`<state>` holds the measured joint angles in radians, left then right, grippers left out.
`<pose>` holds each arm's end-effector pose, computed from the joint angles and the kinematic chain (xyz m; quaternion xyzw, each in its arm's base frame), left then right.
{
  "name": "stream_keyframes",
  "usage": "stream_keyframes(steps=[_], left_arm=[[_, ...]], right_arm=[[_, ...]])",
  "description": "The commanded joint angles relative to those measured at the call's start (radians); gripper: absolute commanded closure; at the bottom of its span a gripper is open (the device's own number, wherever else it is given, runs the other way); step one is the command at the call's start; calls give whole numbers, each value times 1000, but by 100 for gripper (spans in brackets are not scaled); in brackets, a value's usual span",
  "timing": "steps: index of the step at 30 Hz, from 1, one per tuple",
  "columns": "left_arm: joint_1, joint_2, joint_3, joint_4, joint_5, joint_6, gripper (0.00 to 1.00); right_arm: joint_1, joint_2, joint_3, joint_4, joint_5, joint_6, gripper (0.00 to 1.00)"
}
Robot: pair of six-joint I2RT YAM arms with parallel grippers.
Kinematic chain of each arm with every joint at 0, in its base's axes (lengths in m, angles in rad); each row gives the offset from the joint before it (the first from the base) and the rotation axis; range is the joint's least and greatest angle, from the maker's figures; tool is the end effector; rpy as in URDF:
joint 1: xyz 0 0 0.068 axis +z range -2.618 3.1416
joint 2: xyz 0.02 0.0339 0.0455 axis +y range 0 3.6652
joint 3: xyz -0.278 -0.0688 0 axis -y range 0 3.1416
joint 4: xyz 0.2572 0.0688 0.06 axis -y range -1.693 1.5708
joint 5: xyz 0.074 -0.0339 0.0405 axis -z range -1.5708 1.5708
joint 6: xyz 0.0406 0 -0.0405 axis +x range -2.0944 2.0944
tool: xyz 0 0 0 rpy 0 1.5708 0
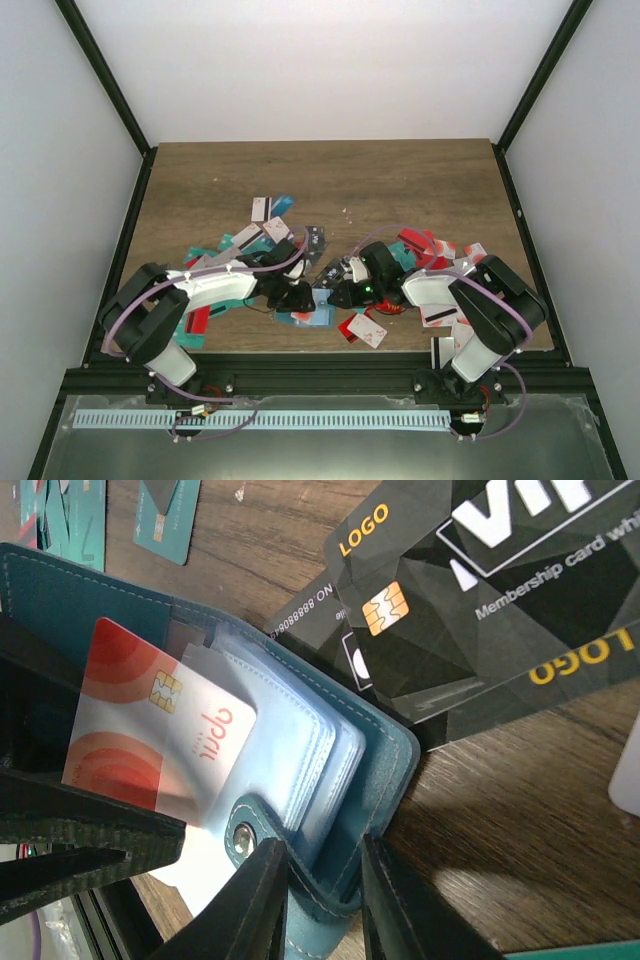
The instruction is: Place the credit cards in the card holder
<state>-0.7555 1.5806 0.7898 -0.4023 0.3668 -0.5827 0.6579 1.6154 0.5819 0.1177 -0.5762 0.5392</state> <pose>0.1993 -0.2077 0.1468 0.1174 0.9592 -0.2550 0.0337 0.2091 0.1896 0.1153 -0.1451 0.9008 0.3960 0.1032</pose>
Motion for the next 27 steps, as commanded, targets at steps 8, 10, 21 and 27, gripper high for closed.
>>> stream_keyframes(steps=[8, 10, 21, 27], left_arm=[[-45, 29, 118, -182, -128, -81, 56], [-45, 25, 140, -219, -164, -65, 53], [-45, 47, 205, -329, -196, -6, 38], [-45, 47, 206, -351, -190, -2, 36]], right_arm=[[7, 41, 5, -77, 22, -16, 76], [6, 41, 4, -76, 21, -17, 77], [6, 37, 0, -78, 13, -28, 77], [6, 37, 0, -75, 8, -29, 78]])
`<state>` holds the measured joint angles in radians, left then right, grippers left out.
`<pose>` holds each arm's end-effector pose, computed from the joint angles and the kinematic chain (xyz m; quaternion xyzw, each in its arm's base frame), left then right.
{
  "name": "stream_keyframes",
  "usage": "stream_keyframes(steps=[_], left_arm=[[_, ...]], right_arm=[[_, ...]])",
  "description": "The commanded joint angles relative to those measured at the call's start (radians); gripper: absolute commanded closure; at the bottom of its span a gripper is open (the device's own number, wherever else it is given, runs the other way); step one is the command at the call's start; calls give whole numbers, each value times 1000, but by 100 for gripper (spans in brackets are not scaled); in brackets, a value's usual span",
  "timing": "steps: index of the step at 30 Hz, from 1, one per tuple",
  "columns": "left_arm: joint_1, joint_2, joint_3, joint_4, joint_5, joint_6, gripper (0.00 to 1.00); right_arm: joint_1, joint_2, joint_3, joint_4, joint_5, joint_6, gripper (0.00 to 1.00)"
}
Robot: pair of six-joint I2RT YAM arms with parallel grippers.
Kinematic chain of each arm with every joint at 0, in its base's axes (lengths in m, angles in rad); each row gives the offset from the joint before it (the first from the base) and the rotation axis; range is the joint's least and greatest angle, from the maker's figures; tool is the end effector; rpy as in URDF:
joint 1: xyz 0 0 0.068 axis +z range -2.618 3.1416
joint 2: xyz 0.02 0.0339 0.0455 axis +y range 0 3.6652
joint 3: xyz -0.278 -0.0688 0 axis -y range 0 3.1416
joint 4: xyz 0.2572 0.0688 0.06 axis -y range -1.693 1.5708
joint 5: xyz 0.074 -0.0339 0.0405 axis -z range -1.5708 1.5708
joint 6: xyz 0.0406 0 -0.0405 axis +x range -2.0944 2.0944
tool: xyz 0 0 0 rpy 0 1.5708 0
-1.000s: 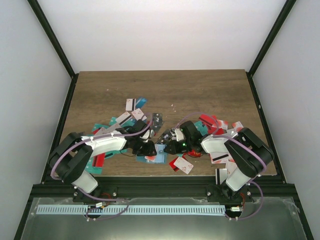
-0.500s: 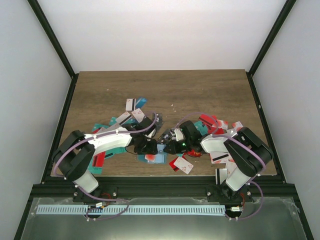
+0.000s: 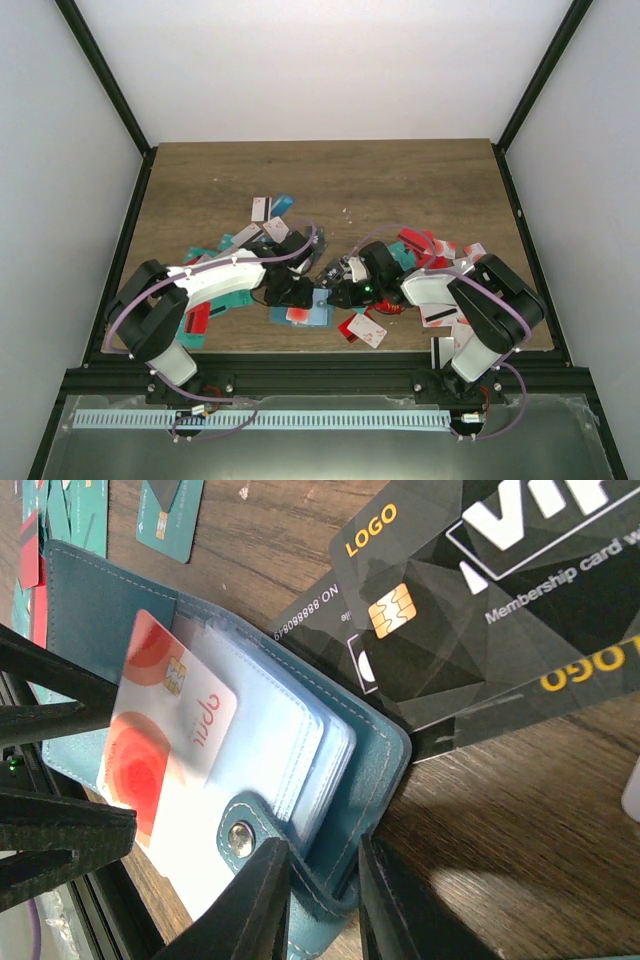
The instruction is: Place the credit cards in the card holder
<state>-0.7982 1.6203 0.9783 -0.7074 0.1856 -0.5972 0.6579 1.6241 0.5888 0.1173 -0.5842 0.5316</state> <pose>0.2045 -0.2206 0.1741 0.1095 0.9836 -0.1412 0.0251 0.2104 0.1909 0.1148 -0.1494 0.8994 0.3980 0.1015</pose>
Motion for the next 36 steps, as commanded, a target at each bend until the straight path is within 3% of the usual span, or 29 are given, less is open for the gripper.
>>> stream_keyframes(steps=[1, 14, 25, 36], left_arm=[[-2, 5, 16, -46, -8, 11, 35], [-18, 34, -21, 39, 35, -41, 40], [-26, -22, 35, -45, -40, -63, 40], [-26, -10, -34, -54, -42, -56, 40]], right_arm=[[6, 28, -8, -74, 15, -21, 78], [7, 34, -8, -73, 7, -25, 79], [6, 34, -10, -73, 6, -26, 79], [7, 37, -10, -73, 4, -26, 79]])
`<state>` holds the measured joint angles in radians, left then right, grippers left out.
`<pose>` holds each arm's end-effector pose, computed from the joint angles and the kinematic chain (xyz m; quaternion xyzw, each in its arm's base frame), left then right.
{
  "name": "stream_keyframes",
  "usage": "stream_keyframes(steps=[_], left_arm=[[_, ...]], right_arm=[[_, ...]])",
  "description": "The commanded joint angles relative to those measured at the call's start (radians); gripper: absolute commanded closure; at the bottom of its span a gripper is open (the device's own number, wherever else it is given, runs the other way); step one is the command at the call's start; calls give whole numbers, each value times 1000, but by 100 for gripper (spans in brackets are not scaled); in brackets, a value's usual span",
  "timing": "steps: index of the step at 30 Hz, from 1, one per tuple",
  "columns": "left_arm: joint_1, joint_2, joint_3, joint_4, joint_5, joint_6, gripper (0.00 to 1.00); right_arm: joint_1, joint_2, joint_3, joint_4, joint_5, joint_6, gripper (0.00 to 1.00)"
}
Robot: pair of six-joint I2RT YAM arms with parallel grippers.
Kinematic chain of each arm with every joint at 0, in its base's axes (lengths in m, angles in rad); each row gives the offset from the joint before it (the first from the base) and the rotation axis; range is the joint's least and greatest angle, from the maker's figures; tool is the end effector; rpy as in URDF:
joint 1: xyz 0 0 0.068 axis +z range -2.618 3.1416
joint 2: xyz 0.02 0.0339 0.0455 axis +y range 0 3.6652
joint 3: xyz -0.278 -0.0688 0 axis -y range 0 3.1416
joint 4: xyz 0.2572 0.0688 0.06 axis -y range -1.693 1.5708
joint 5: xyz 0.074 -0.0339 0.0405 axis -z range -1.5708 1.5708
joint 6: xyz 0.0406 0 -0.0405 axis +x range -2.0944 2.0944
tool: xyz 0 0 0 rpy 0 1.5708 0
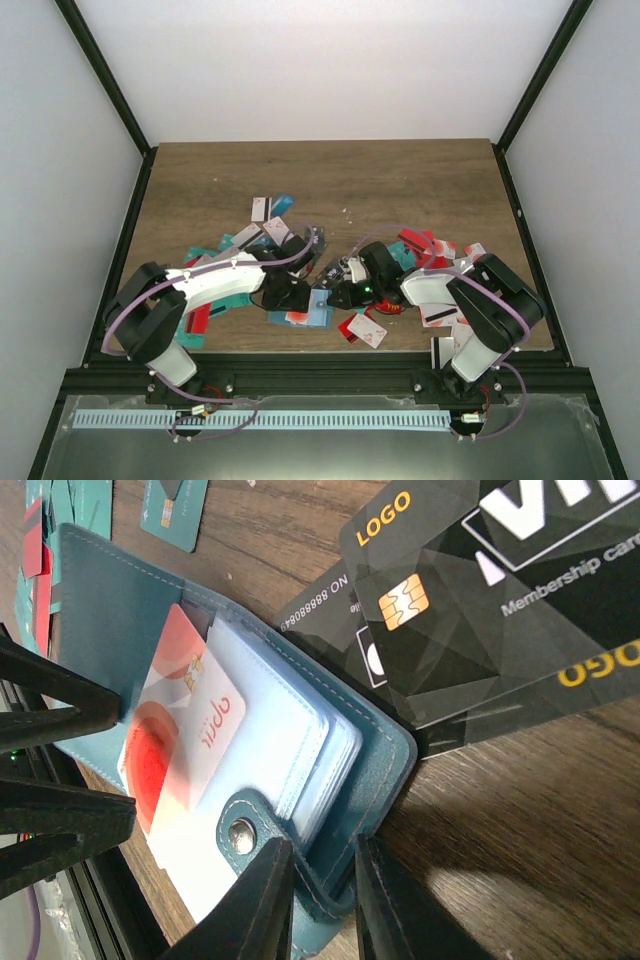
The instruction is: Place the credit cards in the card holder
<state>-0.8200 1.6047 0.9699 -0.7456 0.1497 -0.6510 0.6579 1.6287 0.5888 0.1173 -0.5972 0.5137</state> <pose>0.1959 -0.2189 0.1750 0.0909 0.9885 -0.1188 0.0203 0.2100 0.1911 0.1139 -0.1587 0.8969 0.4006 0.0994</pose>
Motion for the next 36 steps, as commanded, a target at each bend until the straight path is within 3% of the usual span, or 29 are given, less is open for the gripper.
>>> stream_keyframes(steps=[1, 13, 36], left_arm=[[-4, 11, -29, -14, -4, -2, 40], [-4, 38, -102, 141, 138, -40, 39], [-12, 57, -57, 230, 217, -100, 45]], right_arm=[[7, 34, -10, -73, 17, -9, 79], [7, 34, -10, -76, 19, -10, 80], [6, 43, -6, -78, 22, -9, 80]])
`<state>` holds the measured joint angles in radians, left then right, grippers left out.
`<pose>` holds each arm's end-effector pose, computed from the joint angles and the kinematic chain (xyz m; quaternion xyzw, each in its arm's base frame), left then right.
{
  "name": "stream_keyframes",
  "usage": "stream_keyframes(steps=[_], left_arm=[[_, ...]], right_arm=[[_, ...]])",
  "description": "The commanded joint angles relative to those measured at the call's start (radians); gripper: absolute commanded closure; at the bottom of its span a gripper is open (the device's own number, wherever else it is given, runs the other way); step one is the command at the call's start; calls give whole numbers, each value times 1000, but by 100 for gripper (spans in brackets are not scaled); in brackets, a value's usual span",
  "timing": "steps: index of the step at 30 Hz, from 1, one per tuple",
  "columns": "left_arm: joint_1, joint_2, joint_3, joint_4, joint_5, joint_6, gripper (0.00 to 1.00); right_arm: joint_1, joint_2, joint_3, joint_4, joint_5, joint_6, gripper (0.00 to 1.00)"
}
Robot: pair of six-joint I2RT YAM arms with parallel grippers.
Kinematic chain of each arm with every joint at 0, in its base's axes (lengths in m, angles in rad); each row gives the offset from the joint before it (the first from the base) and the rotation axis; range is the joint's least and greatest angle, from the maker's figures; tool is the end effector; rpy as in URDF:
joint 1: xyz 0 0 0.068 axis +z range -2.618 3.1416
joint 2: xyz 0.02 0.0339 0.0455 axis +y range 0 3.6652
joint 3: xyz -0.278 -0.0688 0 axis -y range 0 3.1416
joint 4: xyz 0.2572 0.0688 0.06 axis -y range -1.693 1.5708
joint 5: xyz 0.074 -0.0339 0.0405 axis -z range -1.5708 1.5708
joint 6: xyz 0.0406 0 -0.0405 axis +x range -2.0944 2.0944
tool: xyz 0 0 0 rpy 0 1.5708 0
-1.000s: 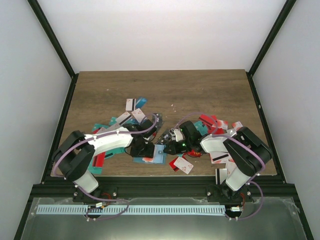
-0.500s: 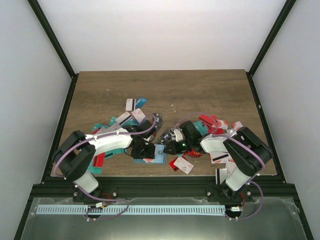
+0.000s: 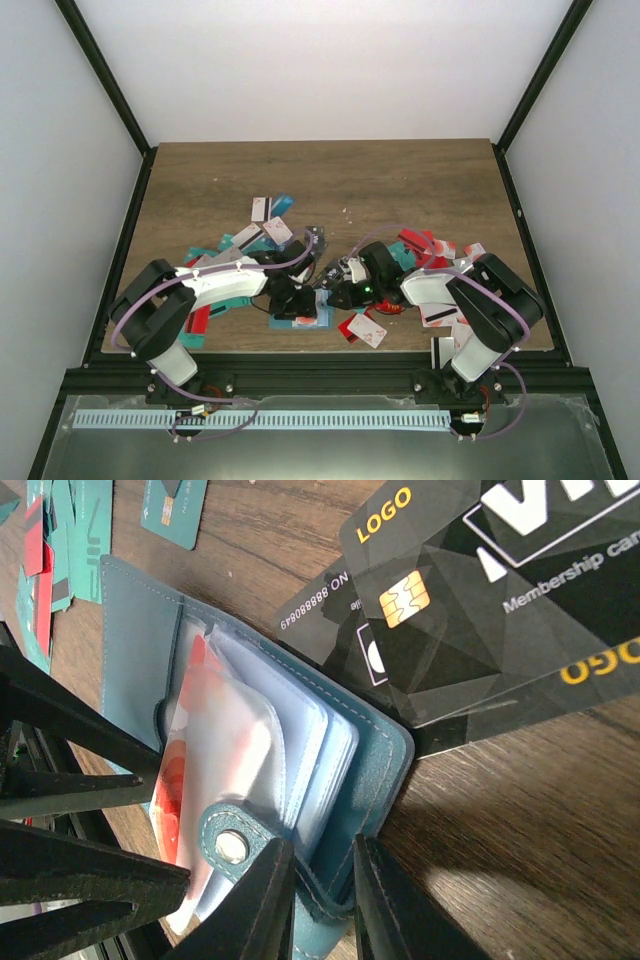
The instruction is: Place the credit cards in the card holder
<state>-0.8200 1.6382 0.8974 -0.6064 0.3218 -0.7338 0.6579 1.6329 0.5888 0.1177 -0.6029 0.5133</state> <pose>0.1912 -0.2237 0.1519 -0.0601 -0.9792 0.1907 0.0331 0.2098 0.1912 0.1129 -0.1592 0.8966 0.4018 0.0963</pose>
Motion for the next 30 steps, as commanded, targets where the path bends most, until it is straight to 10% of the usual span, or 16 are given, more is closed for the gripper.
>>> stream_keyframes(steps=[1, 30], left_arm=[[-12, 21, 18, 89, 43, -21, 46], [-13, -64, -1, -75, -253, 17, 96]], right_arm=[[6, 39, -4, -79, 28, -9, 80], [12, -206, 73, -325, -51, -155, 79]])
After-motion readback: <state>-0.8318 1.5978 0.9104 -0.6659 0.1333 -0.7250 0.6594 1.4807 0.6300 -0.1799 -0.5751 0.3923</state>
